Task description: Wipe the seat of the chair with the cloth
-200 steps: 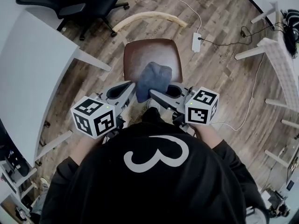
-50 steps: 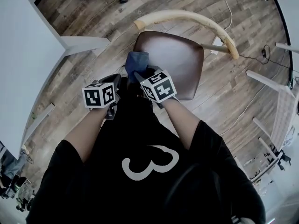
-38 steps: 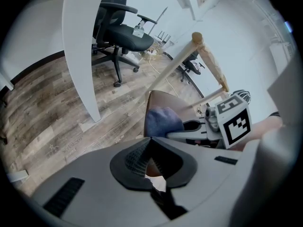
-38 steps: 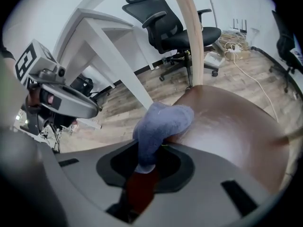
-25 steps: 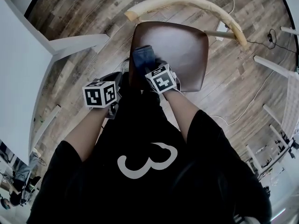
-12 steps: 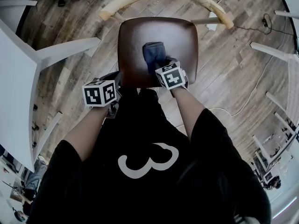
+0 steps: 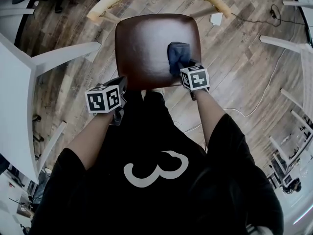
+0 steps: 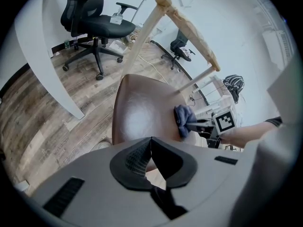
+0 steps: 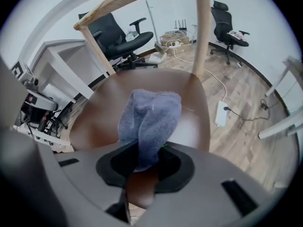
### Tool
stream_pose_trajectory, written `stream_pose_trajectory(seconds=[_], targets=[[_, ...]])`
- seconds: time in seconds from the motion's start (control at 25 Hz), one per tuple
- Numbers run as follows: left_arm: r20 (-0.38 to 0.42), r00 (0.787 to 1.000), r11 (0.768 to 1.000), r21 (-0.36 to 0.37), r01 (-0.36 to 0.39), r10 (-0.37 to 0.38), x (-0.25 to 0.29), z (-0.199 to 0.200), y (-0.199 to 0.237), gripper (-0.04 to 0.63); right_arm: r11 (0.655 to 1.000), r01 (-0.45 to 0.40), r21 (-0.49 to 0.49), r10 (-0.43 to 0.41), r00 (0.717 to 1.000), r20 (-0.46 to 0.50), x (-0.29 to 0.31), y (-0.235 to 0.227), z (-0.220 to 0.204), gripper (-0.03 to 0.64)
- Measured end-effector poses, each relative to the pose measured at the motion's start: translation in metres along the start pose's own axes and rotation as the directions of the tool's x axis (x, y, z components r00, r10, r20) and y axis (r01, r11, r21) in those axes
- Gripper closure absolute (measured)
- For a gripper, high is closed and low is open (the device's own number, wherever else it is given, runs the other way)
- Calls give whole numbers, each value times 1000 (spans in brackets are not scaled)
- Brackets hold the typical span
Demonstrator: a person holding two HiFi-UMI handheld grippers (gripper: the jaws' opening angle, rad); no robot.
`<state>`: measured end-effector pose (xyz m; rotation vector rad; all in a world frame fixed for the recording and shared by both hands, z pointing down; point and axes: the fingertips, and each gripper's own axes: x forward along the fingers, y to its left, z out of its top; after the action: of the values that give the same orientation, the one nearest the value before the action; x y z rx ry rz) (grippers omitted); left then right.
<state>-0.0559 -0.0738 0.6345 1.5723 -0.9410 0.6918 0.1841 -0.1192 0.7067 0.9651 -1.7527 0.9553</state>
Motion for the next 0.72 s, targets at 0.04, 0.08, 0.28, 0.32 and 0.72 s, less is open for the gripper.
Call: stream_pose_trajectory(seconds=[0.04, 0.08, 0.28, 0.32, 0.72], targets=[[-2, 1000, 1000, 2, 0, 0, 0, -2, -1, 581, 1000, 7, 14, -7, 1000, 3, -2, -6, -3, 529], [-3, 1000, 1000, 3, 0, 0, 0, -4, -1, 581, 1000, 12, 21, -12, 1000, 6, -4, -11, -5, 528], [-10, 1000, 1000, 9, -7, 7, 0, -14, -2, 581, 999, 25, 30, -26, 1000, 16, -12, -30, -15, 528], [-11, 1000, 1000, 9, -10, 10, 0, -16, -2, 581, 999, 30, 36, -31, 999, 15, -15, -35, -18, 528], [-13, 1000, 1000, 2, -18, 18, -3, -30, -1, 581, 983, 72, 167, -77, 997, 20, -26, -70, -39, 529]])
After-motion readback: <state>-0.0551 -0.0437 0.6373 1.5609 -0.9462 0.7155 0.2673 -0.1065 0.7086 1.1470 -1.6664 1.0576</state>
